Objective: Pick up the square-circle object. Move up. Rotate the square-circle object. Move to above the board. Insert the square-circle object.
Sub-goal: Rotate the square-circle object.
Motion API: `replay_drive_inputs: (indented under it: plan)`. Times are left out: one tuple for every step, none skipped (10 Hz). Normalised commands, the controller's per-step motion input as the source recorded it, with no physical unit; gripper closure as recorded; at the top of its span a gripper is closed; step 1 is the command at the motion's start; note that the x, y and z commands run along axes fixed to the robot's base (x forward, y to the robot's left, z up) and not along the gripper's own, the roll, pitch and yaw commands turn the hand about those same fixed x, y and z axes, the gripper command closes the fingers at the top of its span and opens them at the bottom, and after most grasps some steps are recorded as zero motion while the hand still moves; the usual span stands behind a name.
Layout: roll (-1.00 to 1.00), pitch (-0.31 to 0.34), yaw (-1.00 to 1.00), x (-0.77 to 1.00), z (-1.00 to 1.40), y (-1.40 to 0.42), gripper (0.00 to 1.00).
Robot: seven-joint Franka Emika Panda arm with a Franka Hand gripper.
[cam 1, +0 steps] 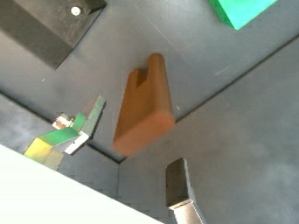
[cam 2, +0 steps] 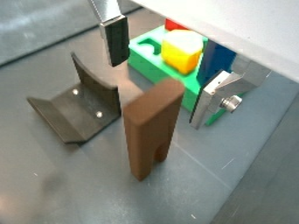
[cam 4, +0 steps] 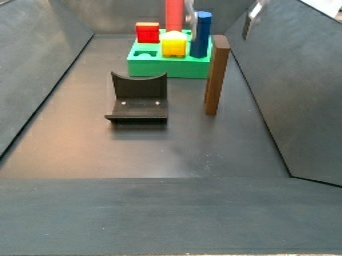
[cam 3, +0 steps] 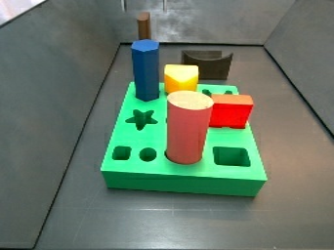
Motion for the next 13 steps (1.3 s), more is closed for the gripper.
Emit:
replay_drive_inputs:
  plan:
    - [0.06, 0.077, 0.01, 0.01, 0.34, 0.01, 0.00]
    - [0.01, 0.014, -1.00, 0.00, 0.00, 0.08, 0.00]
    - [0.01, 0.013, -1.00, 0.02, -0.14, 0.08, 0.00]
    - [0.01, 0.010, -1.00, 0.04, -0.10, 0.07, 0.00]
    - [0.01, 0.008, -1.00, 0.03, -0.05, 0.04, 0.00]
    - [0.01, 0.008, -1.00, 0.03, -0.05, 0.03, 0.00]
    - [0.01, 0.008, -1.00, 0.03, -0.05, 0.03, 0.00]
    - [0.01, 0.008, -1.00, 0.04, -0.04, 0.02, 0.00]
    - [0.01, 0.008, -1.00, 0.04, -0.03, 0.02, 0.00]
    - [0.01, 0.008, -1.00, 0.04, -0.03, 0.02, 0.00]
    - [0.01, 0.008, -1.00, 0.04, -0.03, 0.02, 0.00]
    - [0.01, 0.009, -1.00, 0.04, -0.03, 0.02, 0.00]
    - [0.01, 0.009, -1.00, 0.04, -0.03, 0.02, 0.00]
